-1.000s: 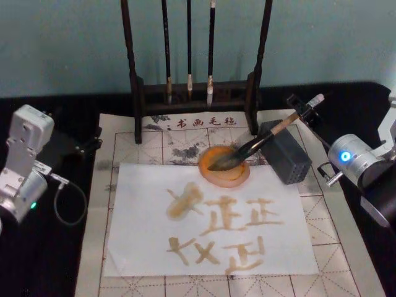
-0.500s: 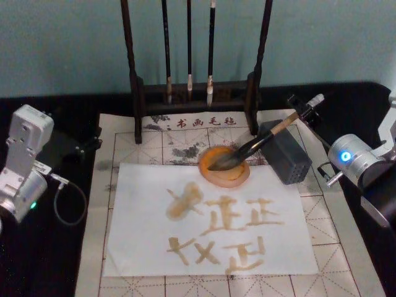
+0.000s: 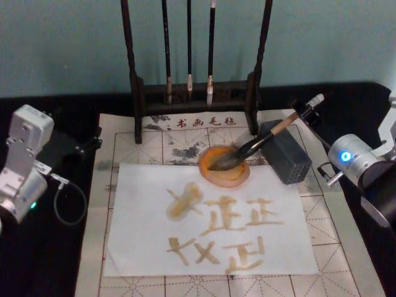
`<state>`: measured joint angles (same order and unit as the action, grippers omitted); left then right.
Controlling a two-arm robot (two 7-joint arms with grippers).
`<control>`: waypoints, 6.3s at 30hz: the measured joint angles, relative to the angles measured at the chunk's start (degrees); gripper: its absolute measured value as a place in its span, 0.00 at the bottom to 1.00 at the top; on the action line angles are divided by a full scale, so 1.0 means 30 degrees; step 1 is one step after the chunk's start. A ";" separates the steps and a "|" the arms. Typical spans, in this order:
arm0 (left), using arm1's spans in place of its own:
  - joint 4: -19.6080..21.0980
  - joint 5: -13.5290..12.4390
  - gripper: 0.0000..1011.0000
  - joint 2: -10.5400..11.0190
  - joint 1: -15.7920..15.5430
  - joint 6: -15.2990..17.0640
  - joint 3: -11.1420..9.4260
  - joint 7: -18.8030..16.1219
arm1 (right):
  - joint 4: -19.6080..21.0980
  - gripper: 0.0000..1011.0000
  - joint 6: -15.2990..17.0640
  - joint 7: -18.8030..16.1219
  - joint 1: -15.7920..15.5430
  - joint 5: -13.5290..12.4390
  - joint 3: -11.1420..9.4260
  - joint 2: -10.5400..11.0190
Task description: Pick up the brush from the inkstone, write on the paper, then place the brush back to its original position.
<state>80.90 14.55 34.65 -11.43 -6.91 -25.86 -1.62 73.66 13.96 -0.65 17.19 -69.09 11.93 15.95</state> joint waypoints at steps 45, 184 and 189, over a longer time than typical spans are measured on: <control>0.0000 0.0000 0.99 0.0000 0.0001 0.0001 -0.0001 -0.0001 | 0.0762 0.18 -0.1784 -0.1776 0.0566 0.0280 0.1383 0.1343; 0.0000 0.0001 0.99 0.0000 0.0000 0.0001 -0.0001 -0.0001 | 0.7237 0.18 -1.1960 -1.6135 -0.7212 1.0193 0.0531 0.8754; 0.0000 0.0001 0.99 0.0000 0.0002 0.0001 -0.0001 -0.0002 | 0.7352 0.18 -1.1998 -1.6037 -0.7456 1.0172 0.0339 0.8855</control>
<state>80.90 14.55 34.65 -11.43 -6.91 -25.86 -1.62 95.71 -22.03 -48.76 -5.18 -38.57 12.94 42.52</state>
